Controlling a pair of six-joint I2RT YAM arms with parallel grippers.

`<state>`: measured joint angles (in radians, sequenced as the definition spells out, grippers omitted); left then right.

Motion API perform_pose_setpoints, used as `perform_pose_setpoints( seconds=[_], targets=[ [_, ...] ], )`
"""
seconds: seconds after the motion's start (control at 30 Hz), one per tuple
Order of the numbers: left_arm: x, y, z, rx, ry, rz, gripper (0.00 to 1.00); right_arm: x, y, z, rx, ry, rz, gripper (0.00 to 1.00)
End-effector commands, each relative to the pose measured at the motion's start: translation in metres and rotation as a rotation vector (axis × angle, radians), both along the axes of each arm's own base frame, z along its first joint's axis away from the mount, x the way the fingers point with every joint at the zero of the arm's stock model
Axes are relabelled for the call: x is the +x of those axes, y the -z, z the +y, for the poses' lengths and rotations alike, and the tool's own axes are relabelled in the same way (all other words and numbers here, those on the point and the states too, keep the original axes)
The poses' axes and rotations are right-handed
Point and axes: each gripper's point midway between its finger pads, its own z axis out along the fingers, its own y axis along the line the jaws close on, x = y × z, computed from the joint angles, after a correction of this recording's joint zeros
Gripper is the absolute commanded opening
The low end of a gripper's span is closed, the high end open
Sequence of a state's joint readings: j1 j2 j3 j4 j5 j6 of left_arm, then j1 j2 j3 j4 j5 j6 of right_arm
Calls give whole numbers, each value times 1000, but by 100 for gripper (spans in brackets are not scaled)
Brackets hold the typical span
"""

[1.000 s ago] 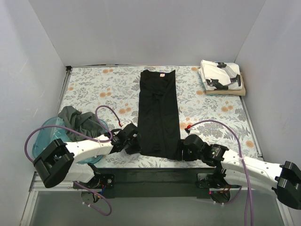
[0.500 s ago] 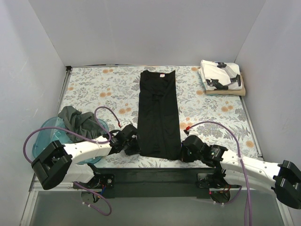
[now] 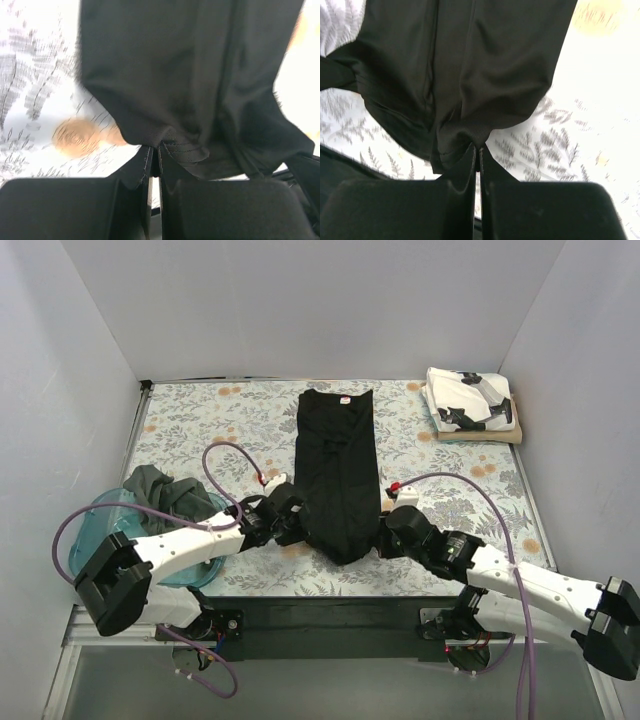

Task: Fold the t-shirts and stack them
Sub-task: Fold the tshirt

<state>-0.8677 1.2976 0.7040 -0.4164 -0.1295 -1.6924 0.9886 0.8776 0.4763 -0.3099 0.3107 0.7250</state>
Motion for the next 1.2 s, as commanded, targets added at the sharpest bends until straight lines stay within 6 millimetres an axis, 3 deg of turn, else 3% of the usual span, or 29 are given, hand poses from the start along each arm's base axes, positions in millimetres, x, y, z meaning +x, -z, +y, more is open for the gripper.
perform_pose_setpoints(
  seconds=[0.0, 0.03, 0.07, 0.13, 0.2, 0.23, 0.27, 0.43, 0.47, 0.5, 0.57, 0.63, 0.67, 0.7, 0.73, 0.77, 0.83, 1.17],
  targets=[
    [31, -22, 3, 51, -55, -97, 0, 37, -32, 4, -17, 44, -124, 1],
    [42, -30, -3, 40, -59, -115, 0, 44, -46, 11, 8, 42, -141, 1],
    [48, -33, -5, 48, -51, -126, 0, 53, -44, 9, -18, 41, -139, 1],
    [64, -32, -4, 75, -68, -133, 0, 65, -60, 21, 27, 12, -157, 1],
    [84, -45, -7, 71, -84, -156, 0, 82, -63, 20, 17, 18, -162, 1],
    [91, -40, -7, 87, -88, -144, 0, 87, -66, 22, 29, 10, -161, 1],
    [105, -52, -7, 60, -106, -156, 0, 101, -74, 22, 36, 30, -172, 1],
    [146, -61, -8, -2, -114, -151, 0, 140, -92, 19, 22, 43, -207, 1],
    [155, -57, -6, -8, -118, -136, 0, 146, -86, 21, 11, 39, -191, 1],
    [164, -67, -9, -29, -115, -155, 0, 156, -98, 23, 24, 40, -211, 1],
    [177, -69, -7, -29, -110, -163, 0, 172, -93, 20, 15, 42, -193, 1],
    [190, -74, -12, -37, -85, -174, 0, 185, -102, 24, 30, 26, -202, 1],
    [196, -76, -11, -40, -88, -181, 0, 194, -96, 19, 21, 37, -184, 1],
    [201, -71, -11, -33, -85, -173, 0, 200, -96, 19, 23, 38, -183, 1],
    [208, -78, -13, -43, -84, -187, 0, 209, -105, 19, 38, 39, -195, 1],
    [213, -76, -11, -39, -83, -187, 0, 216, -99, 18, 27, 36, -185, 1],
    [225, -74, -12, -43, -77, -185, 0, 228, -106, 20, 37, 38, -196, 1],
    [277, -50, -8, -49, -64, -161, 0, 284, -80, 12, 59, 14, -127, 1]
  ],
)
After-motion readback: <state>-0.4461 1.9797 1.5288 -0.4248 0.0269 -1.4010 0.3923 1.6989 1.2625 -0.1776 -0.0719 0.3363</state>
